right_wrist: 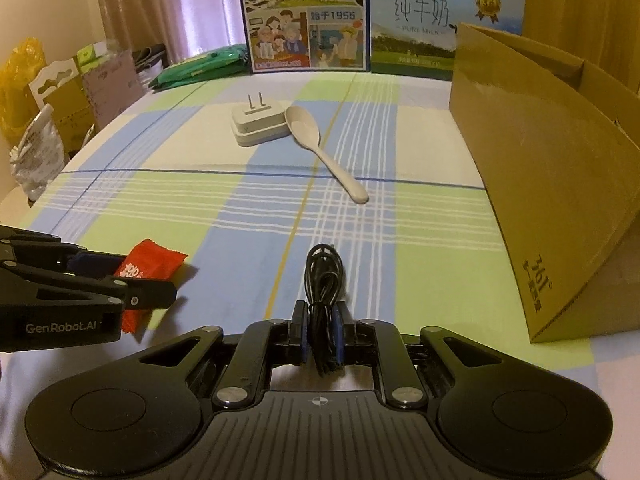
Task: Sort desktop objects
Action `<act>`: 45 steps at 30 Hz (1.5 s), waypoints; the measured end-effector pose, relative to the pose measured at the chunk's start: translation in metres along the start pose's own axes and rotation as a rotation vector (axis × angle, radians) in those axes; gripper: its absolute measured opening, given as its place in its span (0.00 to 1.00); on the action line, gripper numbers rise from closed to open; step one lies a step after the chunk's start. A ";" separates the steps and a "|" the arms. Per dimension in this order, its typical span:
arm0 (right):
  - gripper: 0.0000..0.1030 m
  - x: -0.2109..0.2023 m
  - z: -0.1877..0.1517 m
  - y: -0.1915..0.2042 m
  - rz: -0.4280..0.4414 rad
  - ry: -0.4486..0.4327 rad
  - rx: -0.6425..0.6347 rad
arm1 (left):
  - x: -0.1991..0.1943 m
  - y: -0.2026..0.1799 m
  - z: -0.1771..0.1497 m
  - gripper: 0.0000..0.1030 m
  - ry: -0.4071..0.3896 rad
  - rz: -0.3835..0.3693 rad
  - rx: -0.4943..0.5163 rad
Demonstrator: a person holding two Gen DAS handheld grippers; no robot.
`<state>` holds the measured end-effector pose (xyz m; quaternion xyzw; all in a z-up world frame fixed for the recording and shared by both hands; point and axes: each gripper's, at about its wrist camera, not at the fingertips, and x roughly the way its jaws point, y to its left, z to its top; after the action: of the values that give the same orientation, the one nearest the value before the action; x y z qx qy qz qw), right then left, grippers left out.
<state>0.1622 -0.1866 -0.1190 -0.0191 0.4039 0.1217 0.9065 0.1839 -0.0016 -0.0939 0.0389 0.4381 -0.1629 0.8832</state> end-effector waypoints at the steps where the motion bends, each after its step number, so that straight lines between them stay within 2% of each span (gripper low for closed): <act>1: 0.10 0.000 0.000 0.000 -0.001 -0.002 0.000 | 0.000 0.000 0.000 0.34 0.002 0.002 0.001; 8: 0.10 0.000 0.001 0.001 -0.007 -0.004 -0.015 | 0.001 -0.003 -0.001 0.33 0.007 0.018 0.015; 10: 0.10 0.000 0.001 0.003 -0.014 -0.004 -0.023 | 0.001 -0.003 -0.001 0.26 0.009 0.029 0.021; 13: 0.10 0.001 0.001 0.005 -0.021 0.001 -0.039 | 0.001 -0.002 -0.001 0.23 0.010 0.026 0.016; 28: 0.09 -0.012 0.007 0.002 -0.035 -0.031 -0.016 | -0.007 -0.010 0.006 0.22 -0.024 -0.019 0.022; 33: 0.09 -0.032 0.013 0.001 -0.038 -0.081 -0.015 | -0.011 -0.017 0.008 0.22 -0.030 -0.028 0.032; 37: 0.09 -0.050 0.014 0.000 -0.047 -0.110 -0.011 | -0.024 -0.029 0.011 0.22 -0.066 -0.025 0.050; 45: 0.09 -0.099 0.020 -0.014 -0.072 -0.185 0.021 | -0.057 -0.054 0.009 0.22 -0.100 -0.041 -0.026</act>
<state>0.1164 -0.2180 -0.0338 -0.0128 0.3185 0.0861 0.9439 0.1416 -0.0401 -0.0399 0.0100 0.3961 -0.1771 0.9009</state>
